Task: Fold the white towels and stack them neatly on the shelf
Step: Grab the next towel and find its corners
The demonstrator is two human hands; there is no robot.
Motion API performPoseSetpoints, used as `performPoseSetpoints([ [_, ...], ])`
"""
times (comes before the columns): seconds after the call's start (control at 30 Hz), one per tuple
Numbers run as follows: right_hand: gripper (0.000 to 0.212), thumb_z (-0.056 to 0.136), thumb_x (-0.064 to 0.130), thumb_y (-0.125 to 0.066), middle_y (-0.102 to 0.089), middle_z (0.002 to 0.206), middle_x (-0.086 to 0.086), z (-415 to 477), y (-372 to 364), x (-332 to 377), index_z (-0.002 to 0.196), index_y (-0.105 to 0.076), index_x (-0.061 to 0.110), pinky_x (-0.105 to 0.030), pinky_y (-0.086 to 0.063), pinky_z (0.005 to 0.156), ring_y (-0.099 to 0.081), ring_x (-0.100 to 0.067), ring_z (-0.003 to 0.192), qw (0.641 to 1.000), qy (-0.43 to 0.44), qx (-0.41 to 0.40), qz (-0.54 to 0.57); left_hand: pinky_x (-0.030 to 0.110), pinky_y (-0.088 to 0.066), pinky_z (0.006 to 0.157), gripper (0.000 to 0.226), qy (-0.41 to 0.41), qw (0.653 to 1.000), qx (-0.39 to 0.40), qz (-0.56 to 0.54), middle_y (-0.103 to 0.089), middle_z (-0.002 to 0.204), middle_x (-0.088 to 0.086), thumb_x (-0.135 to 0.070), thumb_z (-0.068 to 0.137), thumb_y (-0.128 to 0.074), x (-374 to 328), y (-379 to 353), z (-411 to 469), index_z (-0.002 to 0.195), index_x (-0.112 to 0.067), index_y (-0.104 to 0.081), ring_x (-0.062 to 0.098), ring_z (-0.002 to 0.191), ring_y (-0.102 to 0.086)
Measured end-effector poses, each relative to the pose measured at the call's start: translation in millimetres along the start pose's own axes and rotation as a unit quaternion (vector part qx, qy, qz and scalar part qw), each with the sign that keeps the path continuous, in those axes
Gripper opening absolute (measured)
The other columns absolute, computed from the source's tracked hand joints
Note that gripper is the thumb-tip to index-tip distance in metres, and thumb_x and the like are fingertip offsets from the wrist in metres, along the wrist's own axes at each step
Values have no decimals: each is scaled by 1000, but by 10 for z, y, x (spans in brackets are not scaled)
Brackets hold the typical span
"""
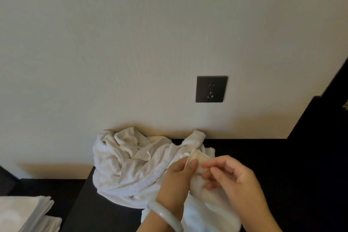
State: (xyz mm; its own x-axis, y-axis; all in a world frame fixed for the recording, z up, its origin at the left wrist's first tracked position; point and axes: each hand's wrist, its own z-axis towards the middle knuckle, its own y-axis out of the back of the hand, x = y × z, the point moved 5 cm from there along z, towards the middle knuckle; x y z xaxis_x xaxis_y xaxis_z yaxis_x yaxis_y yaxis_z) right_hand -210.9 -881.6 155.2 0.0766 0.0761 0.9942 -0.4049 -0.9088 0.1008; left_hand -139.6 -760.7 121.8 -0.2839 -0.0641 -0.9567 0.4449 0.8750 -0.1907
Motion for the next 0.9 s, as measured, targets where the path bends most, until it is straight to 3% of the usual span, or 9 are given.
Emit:
performPoseSetpoints([
  [0.07,19,90,1,-63,-72,75,-8,-25,90,76,89,-71,19,-31,-57,64,-70,-25,65,999,4,-42,2,41,-49,78,34,-17,999,2,34,-69,91,21,-35,93,-57,-19,26,-93,95,-5,-71,25,82,-62],
  [0.17,25,84,11,-74,-69,81,9,1,21,176,94,-70,34,-22,-52,59,-63,-9,63,995,40,6,-92,32,-46,72,30,-43,995,-3,93,-67,78,7,-41,84,-61,-67,27,-201,89,-13,-67,16,74,-60],
  [0.27,27,81,17,-78,-65,94,24,-16,-51,240,91,-68,40,-16,-47,63,-59,1,72,982,60,26,-175,24,-43,65,18,-68,990,7,124,-62,71,2,-29,95,-61,-117,26,-276,87,-13,-63,10,68,-55],
  [0.37,25,81,19,-77,-59,93,28,-95,-62,317,84,-62,39,-13,-46,65,-56,2,73,966,109,11,-234,17,-39,62,25,-80,989,4,126,-54,69,0,-23,99,-54,-183,51,-342,83,-6,-62,8,67,-48],
  [0.53,25,82,24,-77,-51,104,24,-150,-117,337,81,-58,40,-14,-44,70,-54,-3,90,930,156,36,-331,28,-34,66,43,-80,993,3,90,-45,72,8,-36,94,-57,-239,52,-421,81,5,-57,17,71,-39],
  [0.6,26,79,22,-79,-55,102,18,-171,-94,375,76,-60,39,-12,-42,72,-55,-6,93,922,191,18,-336,29,-32,65,41,-75,994,1,80,-41,69,6,-39,90,-57,-255,62,-431,73,-1,-54,16,67,-36],
  [0.7,24,74,18,-82,-62,105,21,-221,-42,504,72,-65,35,-12,-42,81,-55,-2,103,933,224,-2,-283,22,-30,59,38,-104,989,-14,107,-38,60,-3,-23,99,-53,-331,94,-430,62,-14,-51,8,59,-33],
  [0.8,23,77,16,-79,-66,106,27,-184,-15,497,77,-67,36,-18,-47,87,-61,0,101,975,135,25,-176,26,-40,64,32,-178,965,13,193,-53,64,-4,-36,97,-51,-430,59,-445,71,-22,-61,12,64,-46],
  [0.9,22,81,15,-77,-72,87,12,-142,11,458,77,-68,34,-30,-54,80,-66,-8,83,984,80,23,-156,27,-47,75,24,-206,943,37,260,-67,78,-10,-41,95,-48,-448,5,-470,87,-34,-70,8,78,-59],
])
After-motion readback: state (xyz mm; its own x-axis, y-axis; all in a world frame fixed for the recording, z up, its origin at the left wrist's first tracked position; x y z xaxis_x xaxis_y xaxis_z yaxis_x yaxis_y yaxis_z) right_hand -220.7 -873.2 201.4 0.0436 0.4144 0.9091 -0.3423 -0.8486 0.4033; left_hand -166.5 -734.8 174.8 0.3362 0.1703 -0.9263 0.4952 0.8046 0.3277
